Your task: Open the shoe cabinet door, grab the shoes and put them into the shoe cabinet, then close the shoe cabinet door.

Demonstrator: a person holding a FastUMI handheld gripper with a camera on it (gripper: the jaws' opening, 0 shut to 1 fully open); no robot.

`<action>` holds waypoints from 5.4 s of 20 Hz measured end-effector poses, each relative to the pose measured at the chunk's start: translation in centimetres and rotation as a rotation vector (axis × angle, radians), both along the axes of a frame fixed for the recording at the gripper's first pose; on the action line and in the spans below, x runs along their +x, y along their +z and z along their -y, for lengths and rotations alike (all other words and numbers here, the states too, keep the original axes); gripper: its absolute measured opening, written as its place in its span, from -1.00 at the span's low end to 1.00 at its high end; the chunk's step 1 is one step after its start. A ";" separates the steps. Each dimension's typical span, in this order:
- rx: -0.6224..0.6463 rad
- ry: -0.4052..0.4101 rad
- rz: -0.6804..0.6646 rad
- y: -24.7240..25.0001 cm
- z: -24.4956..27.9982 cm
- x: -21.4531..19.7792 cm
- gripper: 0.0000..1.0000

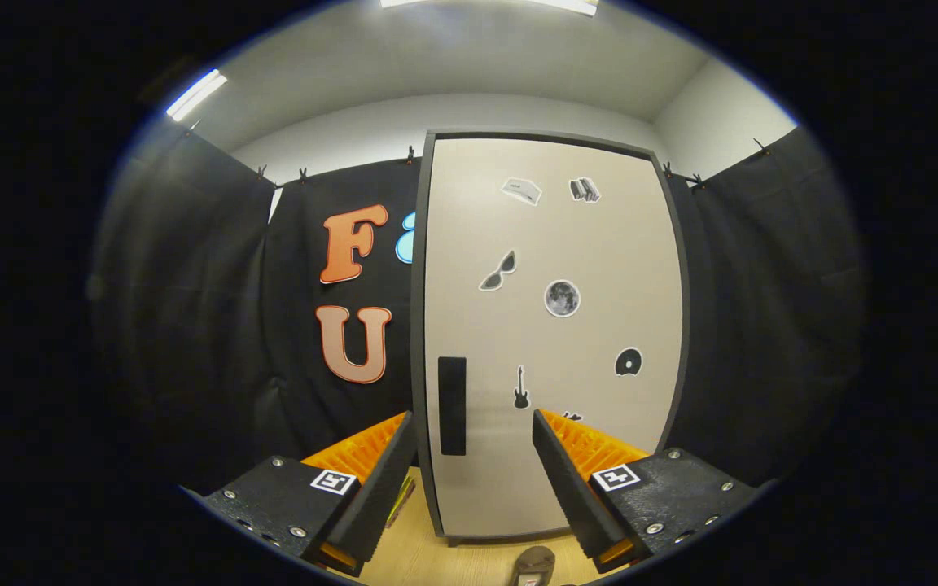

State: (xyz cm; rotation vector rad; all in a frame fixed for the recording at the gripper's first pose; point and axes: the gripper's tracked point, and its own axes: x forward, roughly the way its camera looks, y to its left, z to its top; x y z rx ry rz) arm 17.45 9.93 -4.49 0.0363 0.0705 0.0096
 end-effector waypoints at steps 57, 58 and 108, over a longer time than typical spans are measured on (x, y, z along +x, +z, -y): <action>-0.093 -0.134 -0.108 -4.4 6.6 -4.7 -0.65; -0.102 -0.131 -0.100 -4.3 7.2 -5.3 -0.65; -0.090 -0.303 -0.233 -9.6 6.2 -15.5 -0.07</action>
